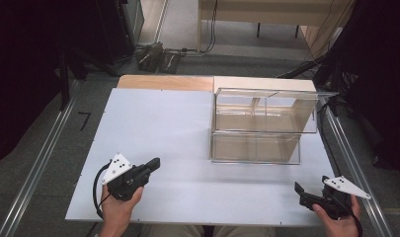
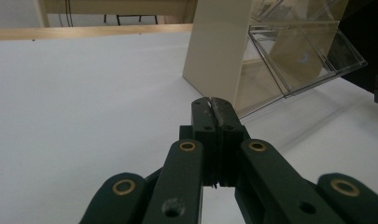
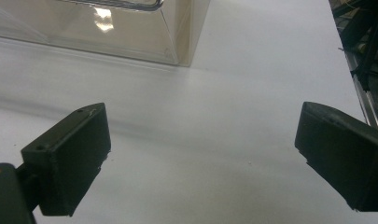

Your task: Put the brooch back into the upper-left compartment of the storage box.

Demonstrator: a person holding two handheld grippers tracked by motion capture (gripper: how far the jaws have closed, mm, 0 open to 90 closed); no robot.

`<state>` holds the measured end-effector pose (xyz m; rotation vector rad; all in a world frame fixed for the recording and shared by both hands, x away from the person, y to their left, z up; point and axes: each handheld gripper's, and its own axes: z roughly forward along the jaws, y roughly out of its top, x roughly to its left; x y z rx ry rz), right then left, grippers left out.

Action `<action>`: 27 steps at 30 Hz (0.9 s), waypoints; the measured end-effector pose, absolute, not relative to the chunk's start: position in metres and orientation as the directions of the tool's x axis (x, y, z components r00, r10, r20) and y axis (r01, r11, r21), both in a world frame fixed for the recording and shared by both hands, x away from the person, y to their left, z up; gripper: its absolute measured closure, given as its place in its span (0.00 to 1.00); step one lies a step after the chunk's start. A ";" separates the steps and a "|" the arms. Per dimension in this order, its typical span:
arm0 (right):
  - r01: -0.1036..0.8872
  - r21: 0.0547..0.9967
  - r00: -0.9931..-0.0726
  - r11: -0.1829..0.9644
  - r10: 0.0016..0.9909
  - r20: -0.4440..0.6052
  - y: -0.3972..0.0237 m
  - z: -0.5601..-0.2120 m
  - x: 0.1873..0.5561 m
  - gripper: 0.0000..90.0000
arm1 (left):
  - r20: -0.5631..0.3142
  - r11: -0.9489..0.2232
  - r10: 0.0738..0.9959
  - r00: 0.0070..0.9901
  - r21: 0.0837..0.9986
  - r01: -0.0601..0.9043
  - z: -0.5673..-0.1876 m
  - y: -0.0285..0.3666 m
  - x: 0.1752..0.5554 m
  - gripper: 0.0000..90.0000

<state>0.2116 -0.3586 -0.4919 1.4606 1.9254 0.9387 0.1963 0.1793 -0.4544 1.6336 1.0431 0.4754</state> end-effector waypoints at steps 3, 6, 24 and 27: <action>0.585 0.793 -0.265 0.168 0.964 -0.009 -0.358 -0.492 0.212 0.02 | -0.202 -0.025 0.817 0.540 0.923 0.383 -0.454 0.177 0.198 1.00; 0.585 0.794 -0.264 0.166 0.965 -0.007 -0.358 -0.492 0.212 0.02 | -0.203 -0.027 0.814 0.544 0.923 0.384 -0.454 0.174 0.199 1.00; 0.582 0.796 -0.264 0.165 0.965 -0.008 -0.359 -0.491 0.211 0.02 | -0.204 -0.021 0.796 0.571 0.932 0.362 -0.447 0.159 0.205 1.00; 0.581 0.797 -0.263 0.164 0.965 -0.006 -0.359 -0.491 0.211 0.02 | -0.207 -0.019 0.790 0.578 0.933 0.360 -0.446 0.155 0.206 1.00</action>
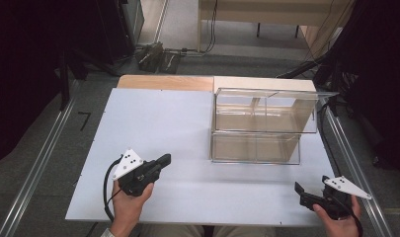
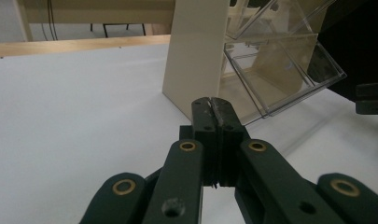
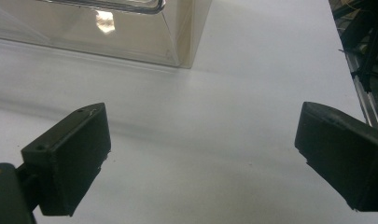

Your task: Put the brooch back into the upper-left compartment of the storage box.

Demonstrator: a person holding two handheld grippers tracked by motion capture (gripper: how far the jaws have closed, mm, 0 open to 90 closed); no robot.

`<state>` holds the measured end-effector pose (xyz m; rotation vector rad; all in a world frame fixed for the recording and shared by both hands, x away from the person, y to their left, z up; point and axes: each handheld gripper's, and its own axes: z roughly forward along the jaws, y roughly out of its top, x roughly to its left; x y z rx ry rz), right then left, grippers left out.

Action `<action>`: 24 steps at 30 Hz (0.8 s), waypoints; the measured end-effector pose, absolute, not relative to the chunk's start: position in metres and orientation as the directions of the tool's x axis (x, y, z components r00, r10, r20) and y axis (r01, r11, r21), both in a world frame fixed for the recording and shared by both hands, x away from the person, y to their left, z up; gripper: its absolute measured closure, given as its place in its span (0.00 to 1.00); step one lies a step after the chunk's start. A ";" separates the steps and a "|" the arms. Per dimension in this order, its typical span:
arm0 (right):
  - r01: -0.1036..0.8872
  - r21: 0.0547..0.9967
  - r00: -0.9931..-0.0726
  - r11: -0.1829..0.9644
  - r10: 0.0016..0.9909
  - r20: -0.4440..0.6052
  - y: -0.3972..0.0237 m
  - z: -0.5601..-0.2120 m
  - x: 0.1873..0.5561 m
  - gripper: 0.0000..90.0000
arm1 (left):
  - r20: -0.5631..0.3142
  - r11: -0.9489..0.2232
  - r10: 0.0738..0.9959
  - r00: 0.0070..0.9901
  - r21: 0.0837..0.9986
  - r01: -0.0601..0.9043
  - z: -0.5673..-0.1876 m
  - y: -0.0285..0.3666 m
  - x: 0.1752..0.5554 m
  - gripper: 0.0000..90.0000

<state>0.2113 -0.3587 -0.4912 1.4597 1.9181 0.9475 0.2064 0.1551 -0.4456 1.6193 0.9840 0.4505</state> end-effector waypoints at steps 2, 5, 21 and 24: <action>0.580 0.797 -0.264 0.165 0.964 -0.007 -0.359 -0.491 0.211 0.02 | -0.204 -0.024 0.785 0.585 0.933 0.358 -0.445 0.153 0.207 1.00; 0.580 0.798 -0.265 0.165 0.964 -0.007 -0.359 -0.491 0.211 0.02 | -0.209 -0.017 0.780 0.590 0.935 0.355 -0.443 0.148 0.208 1.00; 0.581 0.798 -0.264 0.162 0.964 -0.003 -0.360 -0.491 0.211 0.02 | -0.211 -0.005 0.756 0.620 0.945 0.328 -0.432 0.132 0.213 1.00; 0.580 0.798 -0.265 0.162 0.964 -0.003 -0.360 -0.491 0.211 0.02 | -0.215 -0.001 0.752 0.623 0.945 0.326 -0.431 0.130 0.214 1.00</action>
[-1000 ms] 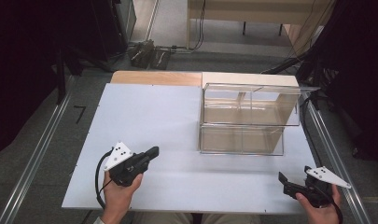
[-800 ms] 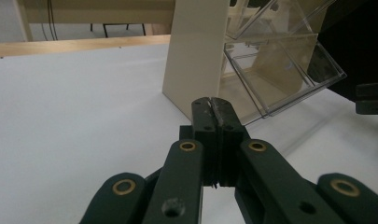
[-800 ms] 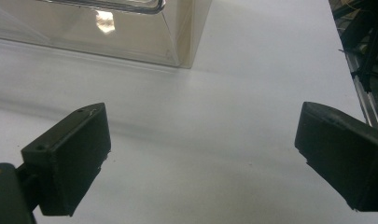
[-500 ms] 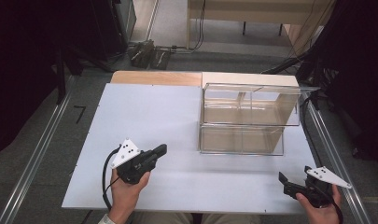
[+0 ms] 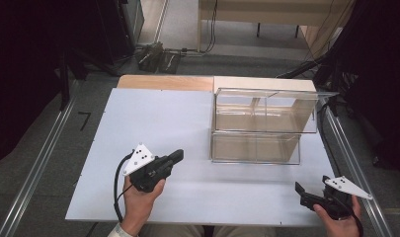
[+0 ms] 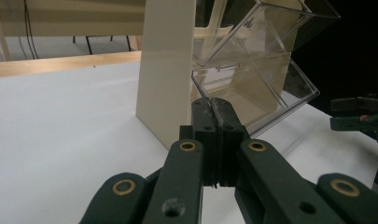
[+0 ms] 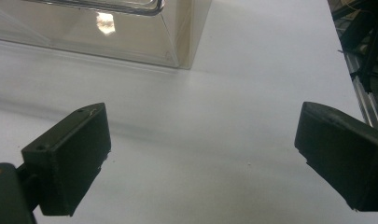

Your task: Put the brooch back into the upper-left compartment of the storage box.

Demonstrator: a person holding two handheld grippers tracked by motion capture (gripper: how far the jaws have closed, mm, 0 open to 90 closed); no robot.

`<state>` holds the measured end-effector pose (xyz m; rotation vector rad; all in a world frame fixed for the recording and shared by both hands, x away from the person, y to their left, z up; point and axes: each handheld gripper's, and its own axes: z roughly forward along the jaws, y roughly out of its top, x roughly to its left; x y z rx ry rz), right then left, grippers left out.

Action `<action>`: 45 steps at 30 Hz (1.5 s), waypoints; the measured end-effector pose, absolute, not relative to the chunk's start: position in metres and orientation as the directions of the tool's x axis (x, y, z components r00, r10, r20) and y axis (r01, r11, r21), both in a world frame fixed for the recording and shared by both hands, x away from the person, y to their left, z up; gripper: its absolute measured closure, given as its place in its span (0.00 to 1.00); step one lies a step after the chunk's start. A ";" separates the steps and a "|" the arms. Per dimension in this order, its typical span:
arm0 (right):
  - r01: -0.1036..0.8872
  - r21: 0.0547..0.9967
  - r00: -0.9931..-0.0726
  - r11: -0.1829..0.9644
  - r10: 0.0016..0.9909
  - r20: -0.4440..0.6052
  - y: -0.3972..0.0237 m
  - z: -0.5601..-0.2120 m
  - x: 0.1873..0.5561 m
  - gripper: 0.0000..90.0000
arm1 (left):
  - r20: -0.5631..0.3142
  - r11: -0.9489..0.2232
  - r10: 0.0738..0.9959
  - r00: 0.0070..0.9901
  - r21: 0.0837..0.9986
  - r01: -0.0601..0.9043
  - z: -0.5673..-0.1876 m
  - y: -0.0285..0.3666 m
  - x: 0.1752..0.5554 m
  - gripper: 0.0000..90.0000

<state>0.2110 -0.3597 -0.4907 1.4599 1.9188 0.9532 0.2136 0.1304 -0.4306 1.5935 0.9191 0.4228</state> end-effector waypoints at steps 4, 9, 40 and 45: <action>0.579 0.799 -0.267 0.163 0.964 -0.003 -0.360 -0.491 0.211 0.02 | -0.214 0.004 0.747 0.630 0.948 0.317 -0.427 0.127 0.215 1.00; 0.580 0.799 -0.267 0.162 0.964 -0.001 -0.360 -0.490 0.211 0.02 | -0.212 0.011 0.741 0.638 0.953 0.304 -0.422 0.121 0.218 1.00; 0.574 0.802 -0.274 0.165 0.962 -0.001 -0.360 -0.490 0.212 0.02 | -0.207 0.036 0.709 0.674 0.965 0.258 -0.403 0.098 0.231 1.00; 0.573 0.804 -0.272 0.160 0.962 0.002 -0.360 -0.490 0.211 0.02 | -0.207 0.037 0.705 0.678 0.966 0.256 -0.400 0.095 0.233 1.00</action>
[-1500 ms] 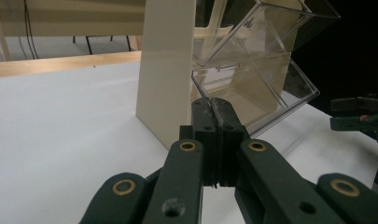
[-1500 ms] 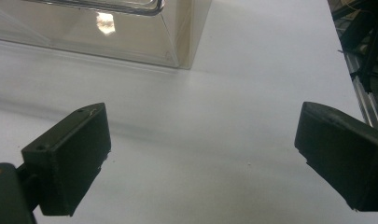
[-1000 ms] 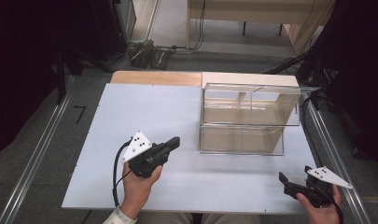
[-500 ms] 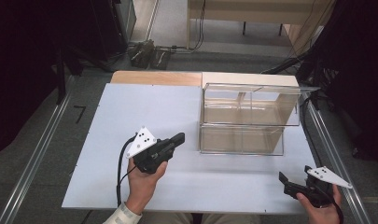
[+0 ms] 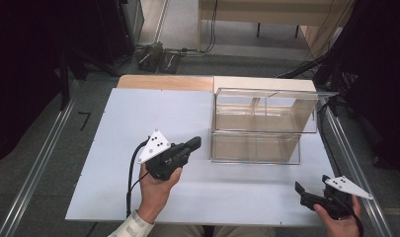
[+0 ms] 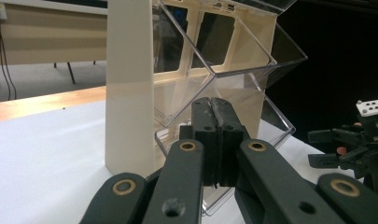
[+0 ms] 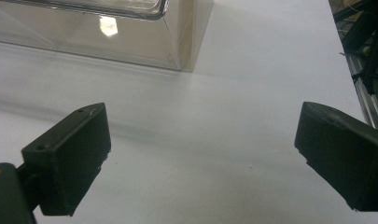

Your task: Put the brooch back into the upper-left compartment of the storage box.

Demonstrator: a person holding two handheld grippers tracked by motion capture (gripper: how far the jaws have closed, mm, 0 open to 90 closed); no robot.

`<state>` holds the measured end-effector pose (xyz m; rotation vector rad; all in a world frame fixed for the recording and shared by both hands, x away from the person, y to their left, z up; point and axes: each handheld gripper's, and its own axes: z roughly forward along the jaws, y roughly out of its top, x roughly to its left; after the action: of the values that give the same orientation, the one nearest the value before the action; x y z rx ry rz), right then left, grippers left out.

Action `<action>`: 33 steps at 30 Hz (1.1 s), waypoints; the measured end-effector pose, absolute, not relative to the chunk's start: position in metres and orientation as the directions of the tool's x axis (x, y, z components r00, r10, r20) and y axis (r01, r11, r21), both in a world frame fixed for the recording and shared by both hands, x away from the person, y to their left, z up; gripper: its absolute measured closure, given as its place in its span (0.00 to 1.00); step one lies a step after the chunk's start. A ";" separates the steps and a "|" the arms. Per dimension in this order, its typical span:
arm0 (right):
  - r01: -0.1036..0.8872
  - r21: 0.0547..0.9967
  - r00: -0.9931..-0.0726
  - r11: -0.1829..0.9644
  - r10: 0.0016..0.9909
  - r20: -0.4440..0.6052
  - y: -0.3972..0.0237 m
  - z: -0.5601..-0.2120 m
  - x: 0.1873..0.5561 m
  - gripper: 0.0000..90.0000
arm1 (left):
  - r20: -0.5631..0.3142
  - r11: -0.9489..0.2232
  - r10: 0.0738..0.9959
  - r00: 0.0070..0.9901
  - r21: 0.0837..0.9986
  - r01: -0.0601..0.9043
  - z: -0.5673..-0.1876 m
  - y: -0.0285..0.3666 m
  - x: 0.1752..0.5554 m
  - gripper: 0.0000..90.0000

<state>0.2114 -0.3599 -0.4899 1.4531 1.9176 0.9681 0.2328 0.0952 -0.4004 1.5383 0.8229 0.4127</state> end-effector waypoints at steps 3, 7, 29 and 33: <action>0.573 0.804 -0.269 0.158 0.963 0.003 -0.360 -0.490 0.211 0.02 | -0.206 0.039 0.703 0.681 0.967 0.253 -0.399 0.094 0.234 1.00; 0.573 0.804 -0.271 0.159 0.962 0.003 -0.360 -0.490 0.211 0.02 | -0.206 0.044 0.697 0.686 0.968 0.247 -0.395 0.092 0.235 1.00; 0.574 0.804 -0.270 0.156 0.963 0.006 -0.361 -0.490 0.211 0.02 | -0.203 0.060 0.679 0.706 0.973 0.222 -0.381 0.082 0.242 1.00; 0.573 0.804 -0.270 0.156 0.963 0.006 -0.361 -0.490 0.211 0.02 | -0.201 0.057 0.679 0.706 0.973 0.222 -0.380 0.080 0.244 1.00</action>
<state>0.2114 -0.3605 -0.4898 1.4565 1.9149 0.9716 0.2437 0.0803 -0.3804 1.5106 0.7732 0.4047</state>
